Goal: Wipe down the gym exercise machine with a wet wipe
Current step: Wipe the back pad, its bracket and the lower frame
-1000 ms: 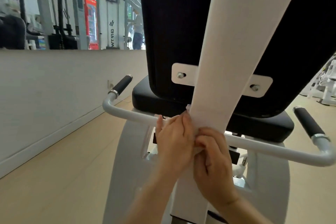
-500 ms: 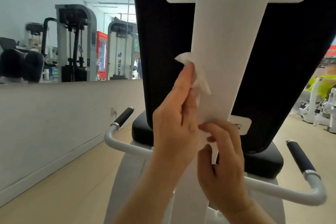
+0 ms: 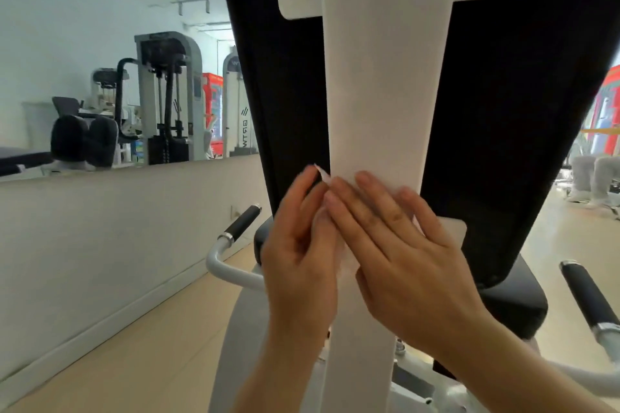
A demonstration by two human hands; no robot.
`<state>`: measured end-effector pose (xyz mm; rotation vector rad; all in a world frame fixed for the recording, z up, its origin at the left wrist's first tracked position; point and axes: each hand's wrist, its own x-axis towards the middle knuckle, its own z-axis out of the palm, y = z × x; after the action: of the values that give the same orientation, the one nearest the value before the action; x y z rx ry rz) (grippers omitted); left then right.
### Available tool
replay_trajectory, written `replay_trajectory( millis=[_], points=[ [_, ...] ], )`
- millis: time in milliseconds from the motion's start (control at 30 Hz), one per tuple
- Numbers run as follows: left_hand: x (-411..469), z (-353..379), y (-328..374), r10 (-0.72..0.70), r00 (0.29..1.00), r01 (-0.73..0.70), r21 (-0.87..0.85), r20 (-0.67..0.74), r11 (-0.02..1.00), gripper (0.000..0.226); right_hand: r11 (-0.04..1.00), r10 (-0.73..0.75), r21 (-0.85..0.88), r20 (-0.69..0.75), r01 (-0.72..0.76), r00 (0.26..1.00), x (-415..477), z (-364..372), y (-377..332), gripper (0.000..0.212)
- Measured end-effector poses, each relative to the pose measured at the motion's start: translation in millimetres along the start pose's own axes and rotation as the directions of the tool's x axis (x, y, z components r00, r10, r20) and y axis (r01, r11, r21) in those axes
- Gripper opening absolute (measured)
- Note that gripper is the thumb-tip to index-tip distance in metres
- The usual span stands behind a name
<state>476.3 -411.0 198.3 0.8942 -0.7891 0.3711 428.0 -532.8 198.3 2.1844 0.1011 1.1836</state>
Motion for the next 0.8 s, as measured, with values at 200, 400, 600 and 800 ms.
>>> replay_trajectory(
  millis=[200,400,600,800],
  points=[
    [-13.2,-18.7,-42.6,-0.048,0.997,0.028,0.278,0.068,0.96,0.045,0.998,0.034,0.048,0.233,-0.046,0.972,-67.7,26.9,-25.7,0.066],
    [-106.5,-37.7,-113.3,-0.095,0.995,0.086,0.508,-0.008,0.857,0.045,0.978,0.096,0.147,0.303,-0.146,0.948,-105.5,46.2,-56.0,0.06],
    [-165.7,-75.6,-145.5,0.054,0.981,-0.166,0.672,0.185,0.721,0.044,0.919,0.107,0.337,0.293,-0.207,0.95,-151.4,54.3,-100.1,0.055],
    [-166.3,-75.7,-153.3,-0.29,0.953,0.184,0.592,0.088,0.784,0.045,0.923,0.14,0.288,0.365,-0.254,0.921,-182.2,64.3,-147.1,0.062]
  ],
)
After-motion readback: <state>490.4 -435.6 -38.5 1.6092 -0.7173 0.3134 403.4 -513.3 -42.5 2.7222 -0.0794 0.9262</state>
